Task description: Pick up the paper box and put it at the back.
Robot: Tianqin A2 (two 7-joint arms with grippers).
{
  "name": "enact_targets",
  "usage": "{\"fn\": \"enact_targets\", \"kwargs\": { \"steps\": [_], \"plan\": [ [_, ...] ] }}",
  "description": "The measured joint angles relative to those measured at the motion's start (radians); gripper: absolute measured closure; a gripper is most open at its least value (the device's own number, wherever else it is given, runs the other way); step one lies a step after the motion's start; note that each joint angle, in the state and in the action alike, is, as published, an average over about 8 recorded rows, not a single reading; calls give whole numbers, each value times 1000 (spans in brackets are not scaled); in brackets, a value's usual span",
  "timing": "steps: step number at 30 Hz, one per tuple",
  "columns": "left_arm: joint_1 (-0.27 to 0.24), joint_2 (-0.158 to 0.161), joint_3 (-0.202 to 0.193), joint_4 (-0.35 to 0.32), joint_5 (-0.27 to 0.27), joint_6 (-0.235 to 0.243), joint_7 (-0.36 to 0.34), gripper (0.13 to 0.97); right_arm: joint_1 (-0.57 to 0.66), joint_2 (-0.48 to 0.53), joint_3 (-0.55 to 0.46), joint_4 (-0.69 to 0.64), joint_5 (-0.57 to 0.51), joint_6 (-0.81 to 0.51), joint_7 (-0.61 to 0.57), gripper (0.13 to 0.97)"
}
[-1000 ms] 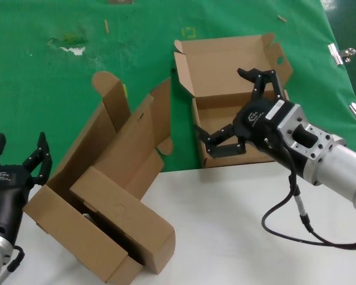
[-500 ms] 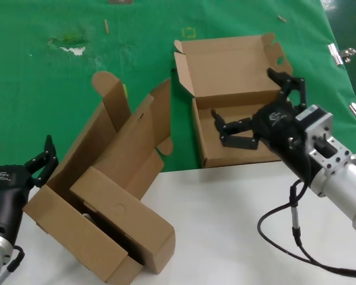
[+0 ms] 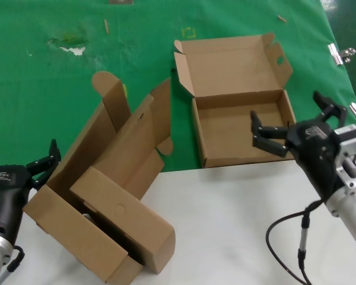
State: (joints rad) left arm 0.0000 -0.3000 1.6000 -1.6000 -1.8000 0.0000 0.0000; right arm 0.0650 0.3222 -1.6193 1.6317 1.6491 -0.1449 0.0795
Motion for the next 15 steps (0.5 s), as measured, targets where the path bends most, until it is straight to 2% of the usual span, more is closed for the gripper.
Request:
{"fn": "enact_targets", "kwargs": {
  "steps": [7,15],
  "plan": [
    [0,0,0,0,0,0,0,181,-40,-14,12,-20,94,91,-50,129],
    [0,0,0,0,0,0,0,139,-46,-16,14,-23,108,103,-57,129]
  ]
}}
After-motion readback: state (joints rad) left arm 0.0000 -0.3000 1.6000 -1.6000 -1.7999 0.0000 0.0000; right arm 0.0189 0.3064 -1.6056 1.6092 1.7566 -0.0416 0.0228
